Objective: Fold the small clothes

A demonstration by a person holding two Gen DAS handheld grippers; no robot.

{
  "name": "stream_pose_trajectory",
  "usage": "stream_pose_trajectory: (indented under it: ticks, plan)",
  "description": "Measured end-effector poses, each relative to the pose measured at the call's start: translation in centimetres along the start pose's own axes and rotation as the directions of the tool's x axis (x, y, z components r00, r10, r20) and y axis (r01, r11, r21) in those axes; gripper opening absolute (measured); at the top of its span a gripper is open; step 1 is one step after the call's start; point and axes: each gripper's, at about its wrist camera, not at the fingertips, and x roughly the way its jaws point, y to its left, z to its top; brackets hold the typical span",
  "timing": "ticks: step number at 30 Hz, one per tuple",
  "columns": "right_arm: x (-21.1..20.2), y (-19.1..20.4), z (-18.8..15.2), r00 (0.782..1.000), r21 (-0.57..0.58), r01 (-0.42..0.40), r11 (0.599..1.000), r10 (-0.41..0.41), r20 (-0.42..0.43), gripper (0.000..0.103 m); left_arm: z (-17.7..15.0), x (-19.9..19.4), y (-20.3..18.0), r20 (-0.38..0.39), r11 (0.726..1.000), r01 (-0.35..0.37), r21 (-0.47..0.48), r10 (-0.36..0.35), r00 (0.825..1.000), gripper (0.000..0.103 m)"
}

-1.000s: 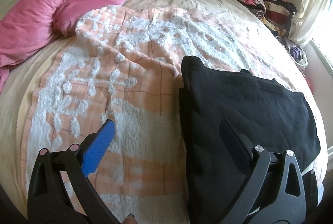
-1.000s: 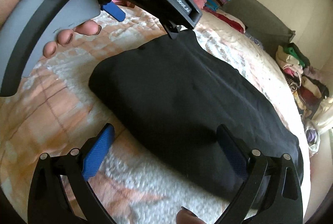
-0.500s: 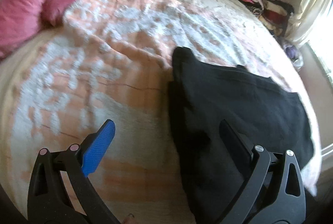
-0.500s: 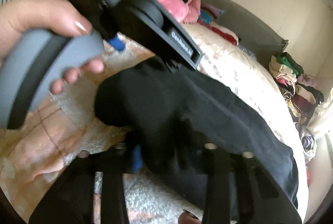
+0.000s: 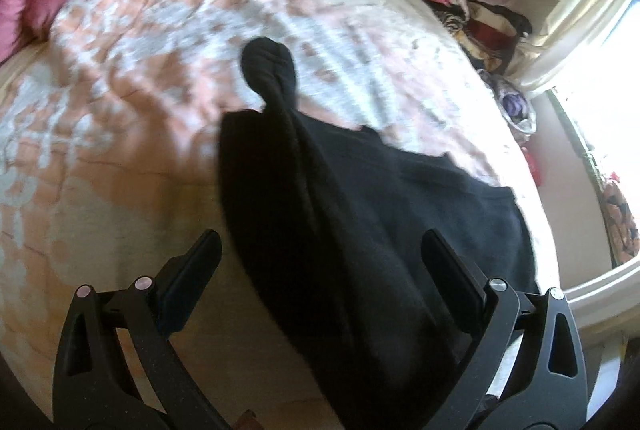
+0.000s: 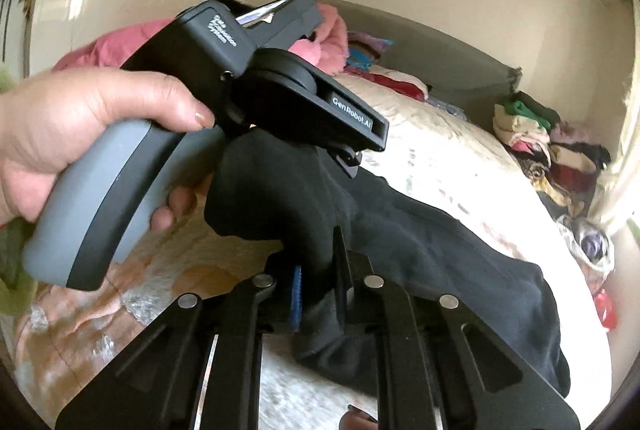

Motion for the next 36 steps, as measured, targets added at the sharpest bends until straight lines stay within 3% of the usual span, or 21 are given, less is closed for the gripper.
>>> stream_pose_trajectory:
  ticks: [1,2,3,6,20,36]
  plan:
    - [-0.3,-0.5,-0.1,1.0,0.013,0.009,1.0,-0.009,0.001,0.011,0.1,-0.1,-0.8,0.003,1.0,0.01,0.011,-0.01,1.0,0.077]
    - [-0.3,-1.5,-0.1,1.0,0.029,0.015,0.999,-0.015,0.004,0.011,0.1,-0.2,-1.7,0.006,0.999,0.014,0.03,-0.014,1.0,0.06]
    - [-0.5,-1.9,-0.2,1.0,0.041,0.015,0.999,-0.016,0.005,0.011,0.1,-0.3,-3.1,0.013,0.998,0.011,0.064,-0.012,1.0,0.051]
    - [-1.7,-2.7,-0.7,1.0,0.082,0.028,0.996,-0.029,0.011,0.01,0.2,-0.8,-5.7,0.031,0.992,0.006,0.126,-0.009,0.999,0.035]
    - [-6.1,-9.8,-2.4,0.996,0.304,0.047,0.952,-0.067,0.055,0.01,0.3,-1.2,-14.1,0.044,0.967,0.047,0.251,-0.06,0.997,0.034]
    - [-8.0,-13.8,-5.1,0.995,0.444,0.071,0.893,-0.094,0.029,0.01,-0.5,1.6,-19.1,0.004,0.951,0.08,0.3,-0.085,0.996,0.034]
